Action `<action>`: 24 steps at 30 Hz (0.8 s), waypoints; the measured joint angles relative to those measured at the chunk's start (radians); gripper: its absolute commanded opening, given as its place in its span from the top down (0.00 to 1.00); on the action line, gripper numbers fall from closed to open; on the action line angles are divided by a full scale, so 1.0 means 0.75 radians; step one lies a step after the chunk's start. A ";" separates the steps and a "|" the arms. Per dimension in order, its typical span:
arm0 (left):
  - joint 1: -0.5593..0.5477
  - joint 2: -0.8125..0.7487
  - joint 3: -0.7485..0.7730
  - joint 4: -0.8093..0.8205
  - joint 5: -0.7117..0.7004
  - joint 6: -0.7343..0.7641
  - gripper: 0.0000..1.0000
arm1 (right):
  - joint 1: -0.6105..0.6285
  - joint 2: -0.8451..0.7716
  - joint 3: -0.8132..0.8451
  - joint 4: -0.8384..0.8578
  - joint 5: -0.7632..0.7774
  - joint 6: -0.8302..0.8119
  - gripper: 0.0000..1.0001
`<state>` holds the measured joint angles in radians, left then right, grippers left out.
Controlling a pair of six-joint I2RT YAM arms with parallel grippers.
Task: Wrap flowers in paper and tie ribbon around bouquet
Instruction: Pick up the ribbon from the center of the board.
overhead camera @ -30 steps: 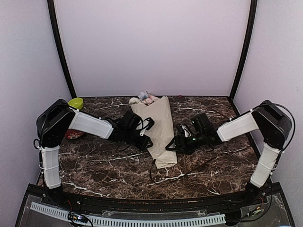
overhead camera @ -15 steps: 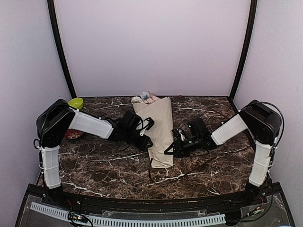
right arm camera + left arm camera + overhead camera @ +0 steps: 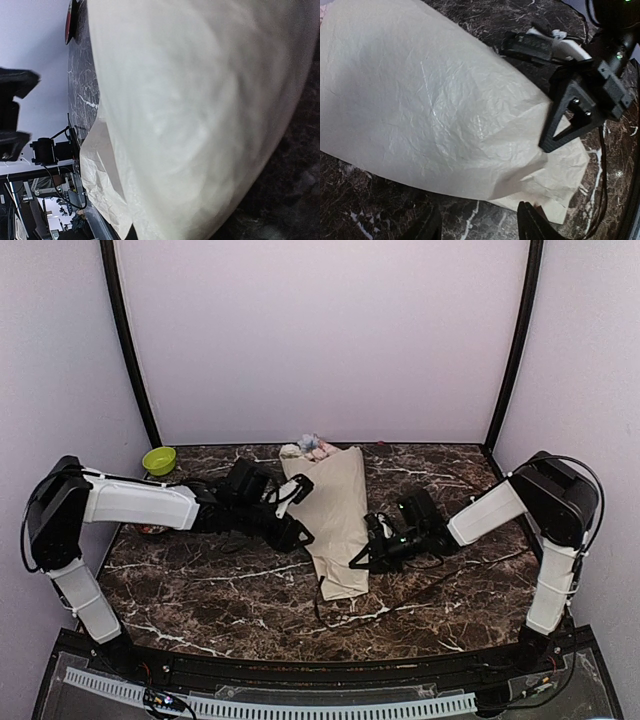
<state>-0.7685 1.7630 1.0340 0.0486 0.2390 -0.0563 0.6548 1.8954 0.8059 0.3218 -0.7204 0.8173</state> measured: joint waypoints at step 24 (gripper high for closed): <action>-0.284 0.061 -0.107 -0.089 0.041 -0.061 0.52 | 0.007 -0.027 0.053 -0.169 0.062 -0.093 1.00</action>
<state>-0.9817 1.8088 0.9539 -0.0181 0.2699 -0.1020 0.6601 1.8748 0.8455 0.1947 -0.6743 0.7479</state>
